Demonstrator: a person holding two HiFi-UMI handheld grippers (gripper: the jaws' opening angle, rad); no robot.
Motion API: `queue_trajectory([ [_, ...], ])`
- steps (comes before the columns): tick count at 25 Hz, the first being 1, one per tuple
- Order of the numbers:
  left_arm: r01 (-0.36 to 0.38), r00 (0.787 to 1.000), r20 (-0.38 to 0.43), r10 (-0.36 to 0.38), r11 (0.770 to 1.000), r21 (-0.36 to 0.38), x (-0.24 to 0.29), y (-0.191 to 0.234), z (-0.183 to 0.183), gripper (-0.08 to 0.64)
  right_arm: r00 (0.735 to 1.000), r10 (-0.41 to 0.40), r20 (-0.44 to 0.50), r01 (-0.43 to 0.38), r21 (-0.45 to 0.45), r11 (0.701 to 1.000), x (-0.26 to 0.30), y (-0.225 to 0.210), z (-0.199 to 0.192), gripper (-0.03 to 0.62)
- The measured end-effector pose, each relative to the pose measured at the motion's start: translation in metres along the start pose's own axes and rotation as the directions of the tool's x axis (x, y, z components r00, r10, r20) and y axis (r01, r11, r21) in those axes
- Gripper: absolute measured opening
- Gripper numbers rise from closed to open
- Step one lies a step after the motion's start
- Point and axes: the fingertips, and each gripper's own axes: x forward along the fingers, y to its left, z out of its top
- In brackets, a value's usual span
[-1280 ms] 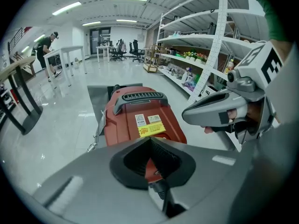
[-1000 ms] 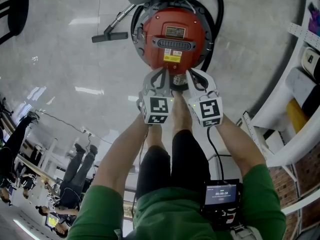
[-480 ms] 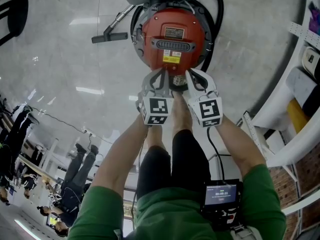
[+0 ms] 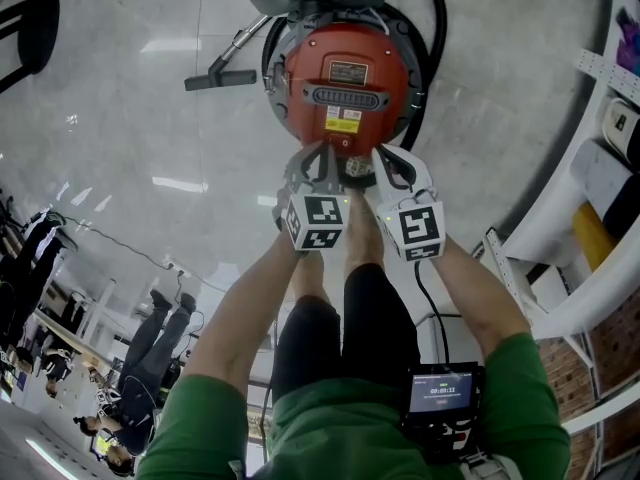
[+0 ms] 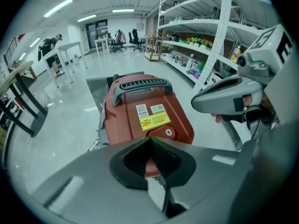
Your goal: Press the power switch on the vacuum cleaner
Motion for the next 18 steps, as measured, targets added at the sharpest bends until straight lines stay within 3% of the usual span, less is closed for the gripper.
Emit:
queue_trajectory([
  [18, 0.015, 1.0, 0.002, -0.015, 1.0, -0.012, -0.008, 0.006, 0.008, 0.009, 0.999, -0.006, 0.033, 0.007, -0.024, 1.0, -0.018, -0.002, 0.025, 0.003],
])
